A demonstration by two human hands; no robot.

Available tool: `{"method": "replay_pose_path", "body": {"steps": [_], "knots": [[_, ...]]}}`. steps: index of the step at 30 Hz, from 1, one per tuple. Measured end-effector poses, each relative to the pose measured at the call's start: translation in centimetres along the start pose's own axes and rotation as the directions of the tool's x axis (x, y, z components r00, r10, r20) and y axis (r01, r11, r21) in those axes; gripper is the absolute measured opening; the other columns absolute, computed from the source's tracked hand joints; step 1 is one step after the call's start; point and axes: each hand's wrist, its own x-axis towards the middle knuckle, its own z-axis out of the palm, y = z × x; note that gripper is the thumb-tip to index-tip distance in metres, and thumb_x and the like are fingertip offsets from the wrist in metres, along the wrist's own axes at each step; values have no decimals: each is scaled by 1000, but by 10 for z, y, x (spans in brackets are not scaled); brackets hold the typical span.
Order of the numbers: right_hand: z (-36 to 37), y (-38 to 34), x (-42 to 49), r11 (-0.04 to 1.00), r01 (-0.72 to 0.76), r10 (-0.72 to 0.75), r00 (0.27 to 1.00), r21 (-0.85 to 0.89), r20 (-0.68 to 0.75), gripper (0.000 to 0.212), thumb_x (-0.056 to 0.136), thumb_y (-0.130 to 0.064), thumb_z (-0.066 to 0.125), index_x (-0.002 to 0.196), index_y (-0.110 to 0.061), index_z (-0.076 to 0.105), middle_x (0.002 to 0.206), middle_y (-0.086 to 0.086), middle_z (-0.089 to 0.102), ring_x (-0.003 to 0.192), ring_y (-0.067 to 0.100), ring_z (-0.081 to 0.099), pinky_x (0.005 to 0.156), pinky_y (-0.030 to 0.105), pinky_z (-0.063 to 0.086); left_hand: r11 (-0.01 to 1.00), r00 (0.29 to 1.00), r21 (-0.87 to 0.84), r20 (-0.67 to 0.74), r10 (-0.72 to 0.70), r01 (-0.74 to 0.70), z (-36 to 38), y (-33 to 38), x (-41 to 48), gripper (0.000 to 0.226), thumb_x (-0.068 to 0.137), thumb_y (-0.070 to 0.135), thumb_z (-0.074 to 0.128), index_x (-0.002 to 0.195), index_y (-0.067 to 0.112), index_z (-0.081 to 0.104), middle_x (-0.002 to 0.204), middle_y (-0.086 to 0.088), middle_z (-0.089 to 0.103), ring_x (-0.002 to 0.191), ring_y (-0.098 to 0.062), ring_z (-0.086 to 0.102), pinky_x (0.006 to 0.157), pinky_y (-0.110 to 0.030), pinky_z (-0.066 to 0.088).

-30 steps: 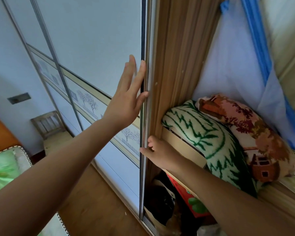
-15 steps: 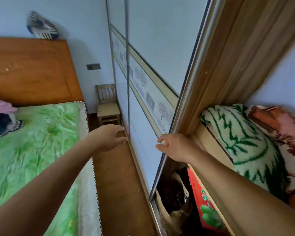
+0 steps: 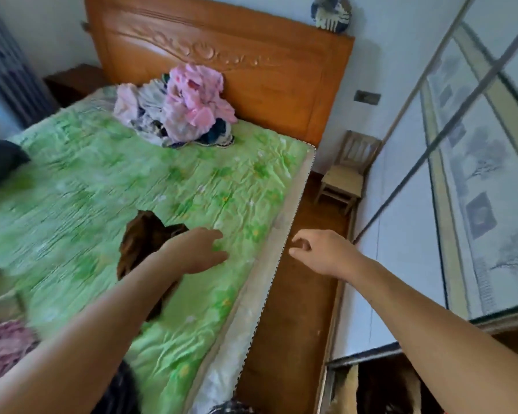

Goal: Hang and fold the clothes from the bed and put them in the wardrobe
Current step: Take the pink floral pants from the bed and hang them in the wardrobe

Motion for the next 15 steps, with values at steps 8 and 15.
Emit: {"method": "replay_pose_path", "body": {"steps": [8,15], "knots": [[36,-109,98,961,236,-196,950,-146,242,52,96,-54,52,140,-28,54,125,4,65,107,22,62,90,37,52,946,960,-165,14,-280,278,32,-102,-45,63,94,61,53,147,29,44,135,-1,54,117,-25,59,95,-43,52],[98,-221,136,818,557,-460,785,-145,415,46,94,-54,56,132,-29,60,122,3,68,108,23,64,89,35,52,762,830,-356,81,-552,541,90,-170,-126,56,94,56,53,140,24,50,133,-6,57,117,-29,59,88,-38,51]]}}
